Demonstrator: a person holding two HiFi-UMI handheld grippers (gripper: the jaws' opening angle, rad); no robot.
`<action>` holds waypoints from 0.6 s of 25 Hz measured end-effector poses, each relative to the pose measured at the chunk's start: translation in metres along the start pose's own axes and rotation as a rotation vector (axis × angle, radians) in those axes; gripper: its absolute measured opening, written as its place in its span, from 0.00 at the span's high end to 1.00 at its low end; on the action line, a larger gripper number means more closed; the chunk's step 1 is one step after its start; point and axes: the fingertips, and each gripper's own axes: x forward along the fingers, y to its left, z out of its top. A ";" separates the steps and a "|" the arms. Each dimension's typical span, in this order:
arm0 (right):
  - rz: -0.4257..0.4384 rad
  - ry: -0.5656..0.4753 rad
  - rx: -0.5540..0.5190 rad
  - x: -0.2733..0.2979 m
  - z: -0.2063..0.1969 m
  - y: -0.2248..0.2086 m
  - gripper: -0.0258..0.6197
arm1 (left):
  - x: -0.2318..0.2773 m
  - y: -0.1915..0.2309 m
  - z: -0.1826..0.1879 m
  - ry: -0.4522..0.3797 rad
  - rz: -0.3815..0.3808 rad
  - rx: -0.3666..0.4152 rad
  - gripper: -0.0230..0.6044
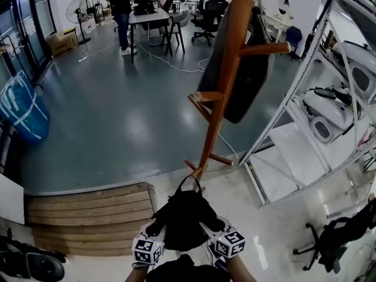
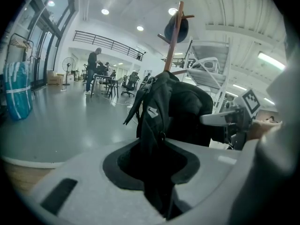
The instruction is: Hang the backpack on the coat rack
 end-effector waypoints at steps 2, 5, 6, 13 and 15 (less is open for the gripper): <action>-0.006 0.006 0.012 0.006 -0.003 -0.006 0.70 | 0.008 0.003 -0.001 0.013 -0.005 0.003 0.81; -0.020 0.016 0.026 0.013 -0.009 -0.013 0.70 | 0.018 0.008 -0.006 0.030 -0.011 0.003 0.81; -0.025 0.019 0.030 0.015 -0.010 -0.016 0.70 | 0.022 0.009 -0.007 0.034 -0.014 0.002 0.81; -0.059 0.030 0.052 0.027 -0.018 -0.035 0.70 | 0.050 0.016 -0.013 0.063 -0.025 -0.001 0.81; -0.067 0.031 0.056 0.031 -0.020 -0.041 0.70 | 0.058 0.018 -0.015 0.071 -0.030 0.000 0.81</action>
